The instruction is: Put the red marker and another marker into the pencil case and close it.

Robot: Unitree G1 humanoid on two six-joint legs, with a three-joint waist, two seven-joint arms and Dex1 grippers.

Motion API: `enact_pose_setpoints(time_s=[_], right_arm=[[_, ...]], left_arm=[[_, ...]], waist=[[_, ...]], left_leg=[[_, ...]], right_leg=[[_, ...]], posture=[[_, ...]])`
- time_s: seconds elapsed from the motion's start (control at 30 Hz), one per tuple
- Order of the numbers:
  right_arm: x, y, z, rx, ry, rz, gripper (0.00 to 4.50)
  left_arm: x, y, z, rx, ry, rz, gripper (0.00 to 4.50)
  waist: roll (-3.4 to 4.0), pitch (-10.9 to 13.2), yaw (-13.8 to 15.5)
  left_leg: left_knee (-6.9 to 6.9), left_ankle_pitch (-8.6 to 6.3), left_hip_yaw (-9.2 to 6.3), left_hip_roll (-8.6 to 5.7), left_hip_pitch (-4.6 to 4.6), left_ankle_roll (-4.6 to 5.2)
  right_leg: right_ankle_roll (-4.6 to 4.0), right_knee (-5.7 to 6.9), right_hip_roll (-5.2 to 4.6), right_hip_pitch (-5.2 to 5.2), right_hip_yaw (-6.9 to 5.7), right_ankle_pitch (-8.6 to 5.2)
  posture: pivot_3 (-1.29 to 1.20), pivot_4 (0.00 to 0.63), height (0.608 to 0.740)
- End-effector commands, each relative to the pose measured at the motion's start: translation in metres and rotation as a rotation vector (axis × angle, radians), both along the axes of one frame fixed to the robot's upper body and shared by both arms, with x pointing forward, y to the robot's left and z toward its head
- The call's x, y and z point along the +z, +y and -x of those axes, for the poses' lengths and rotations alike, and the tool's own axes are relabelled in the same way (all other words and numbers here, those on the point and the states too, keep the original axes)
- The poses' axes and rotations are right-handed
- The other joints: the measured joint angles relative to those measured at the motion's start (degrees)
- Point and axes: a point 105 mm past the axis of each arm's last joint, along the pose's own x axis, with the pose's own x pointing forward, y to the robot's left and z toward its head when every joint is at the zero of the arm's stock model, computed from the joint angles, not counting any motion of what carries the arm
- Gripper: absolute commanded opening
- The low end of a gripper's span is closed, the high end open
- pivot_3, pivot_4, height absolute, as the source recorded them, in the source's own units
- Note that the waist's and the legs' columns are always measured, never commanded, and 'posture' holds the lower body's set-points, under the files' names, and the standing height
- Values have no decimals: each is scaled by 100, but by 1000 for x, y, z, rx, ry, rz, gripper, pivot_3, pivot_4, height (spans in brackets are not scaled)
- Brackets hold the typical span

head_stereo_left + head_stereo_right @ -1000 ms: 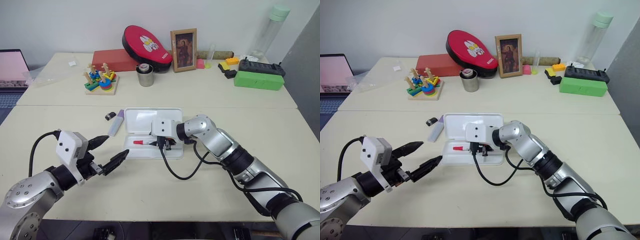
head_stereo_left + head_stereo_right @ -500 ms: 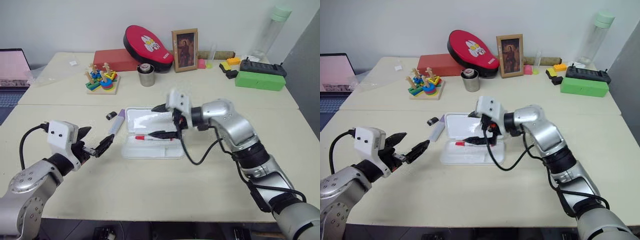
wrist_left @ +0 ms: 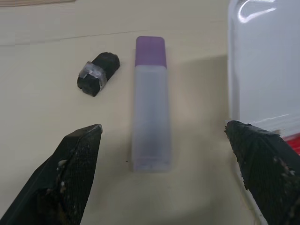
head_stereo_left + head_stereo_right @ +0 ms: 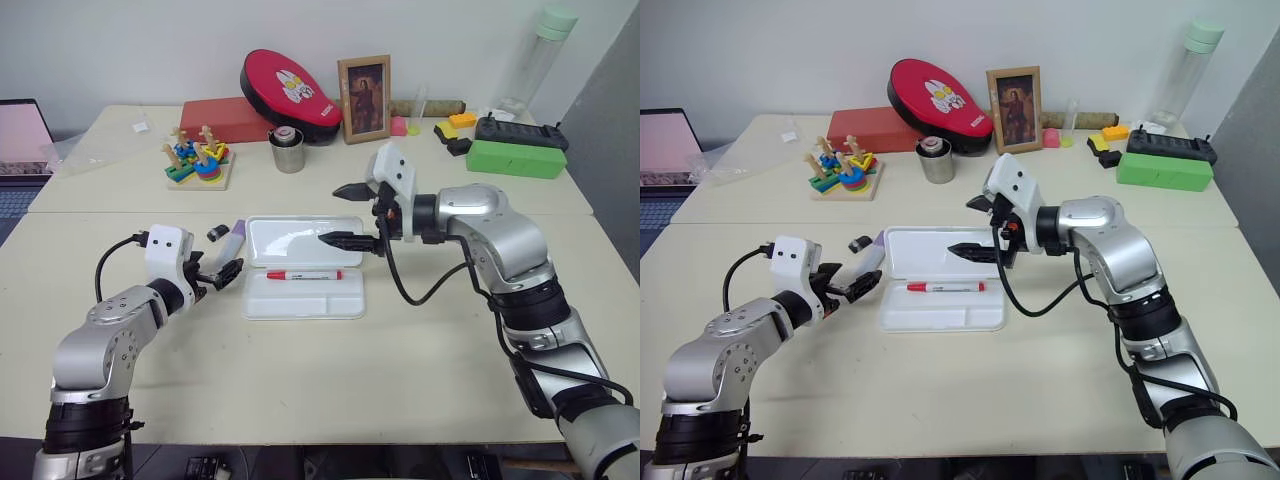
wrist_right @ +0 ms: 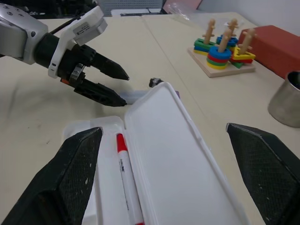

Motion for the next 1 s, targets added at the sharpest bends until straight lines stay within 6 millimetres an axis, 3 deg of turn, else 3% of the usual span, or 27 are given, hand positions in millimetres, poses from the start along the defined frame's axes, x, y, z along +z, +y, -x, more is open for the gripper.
enact_pose_setpoints(time_s=[0.03,0.3,0.83,1.0], right_arm=[[14,-2,5,2,-45,-31,4436],[14,-3,5,3,-43,-30,4436],[20,1,17,77,-26,-60,4500],[20,1,17,76,-25,-63,4500]], left_arm=[[-1,4,-4,26,9,-22,4500],[-9,2,-9,5,52,-27,4500],[-11,2,-13,12,47,-27,1336],[-10,3,-16,18,36,-22,1193]], waist=[[0,0,-5],[0,0,2],[0,0,9],[0,0,19]], left_leg=[[0,0,0,0,0,1],[1,0,-1,0,1,1],[2,1,-1,0,1,0],[3,1,-1,0,2,0]], right_leg=[[0,0,0,0,0,0],[0,2,0,2,-1,0],[0,2,0,4,-1,0],[0,4,0,4,-2,0]], posture=[[0,150,740],[0,150,740],[0,150,740],[0,150,740]])
